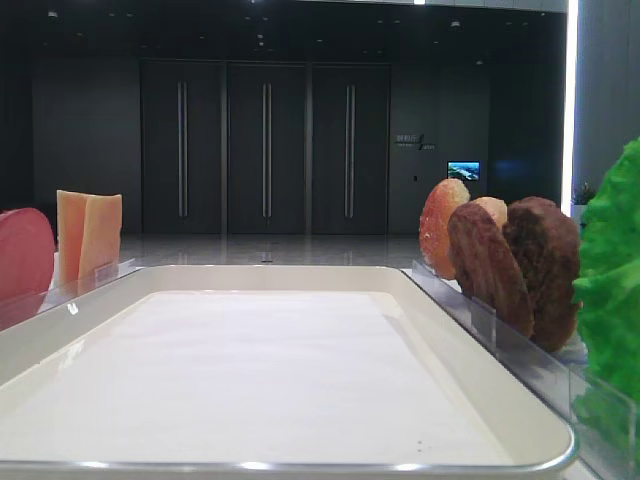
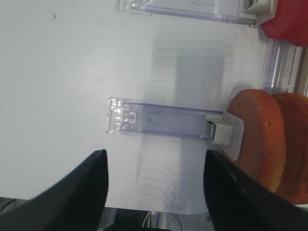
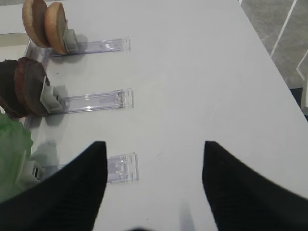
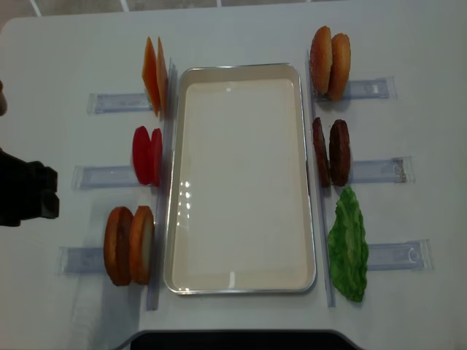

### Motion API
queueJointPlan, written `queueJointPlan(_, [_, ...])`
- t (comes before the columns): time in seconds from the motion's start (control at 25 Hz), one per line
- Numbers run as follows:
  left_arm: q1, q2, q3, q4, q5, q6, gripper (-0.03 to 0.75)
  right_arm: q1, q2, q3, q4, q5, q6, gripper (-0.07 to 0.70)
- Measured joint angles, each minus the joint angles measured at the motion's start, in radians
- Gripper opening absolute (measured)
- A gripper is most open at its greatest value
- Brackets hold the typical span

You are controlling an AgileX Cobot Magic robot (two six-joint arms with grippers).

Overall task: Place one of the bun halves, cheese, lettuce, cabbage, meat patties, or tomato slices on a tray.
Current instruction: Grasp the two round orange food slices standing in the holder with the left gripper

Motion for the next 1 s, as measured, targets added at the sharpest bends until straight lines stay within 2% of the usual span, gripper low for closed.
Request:
queueJointPlan(0.12, [0.0,0.002,0.0,-0.018,-0.016,0.0,0.474,0.0,0.0,0.0,0.0,0.0,0.0,0.416])
queueJointPlan(0.52, [0.0,0.003,0.0,-0.142,-0.016,0.02,0.474,0.0,0.0,0.0,0.0,0.0,0.0,0.416])
queueJointPlan(0.88, [0.0,0.003,0.0,-0.154,-0.021,0.067,0.474,0.0,0.0,0.0,0.0,0.0,0.0,0.416])
queueJointPlan(1.0, [-0.024,0.003,-0.005,-0.145,-0.021,0.093,0.474,0.0,0.0,0.0,0.0,0.0,0.0,0.416])
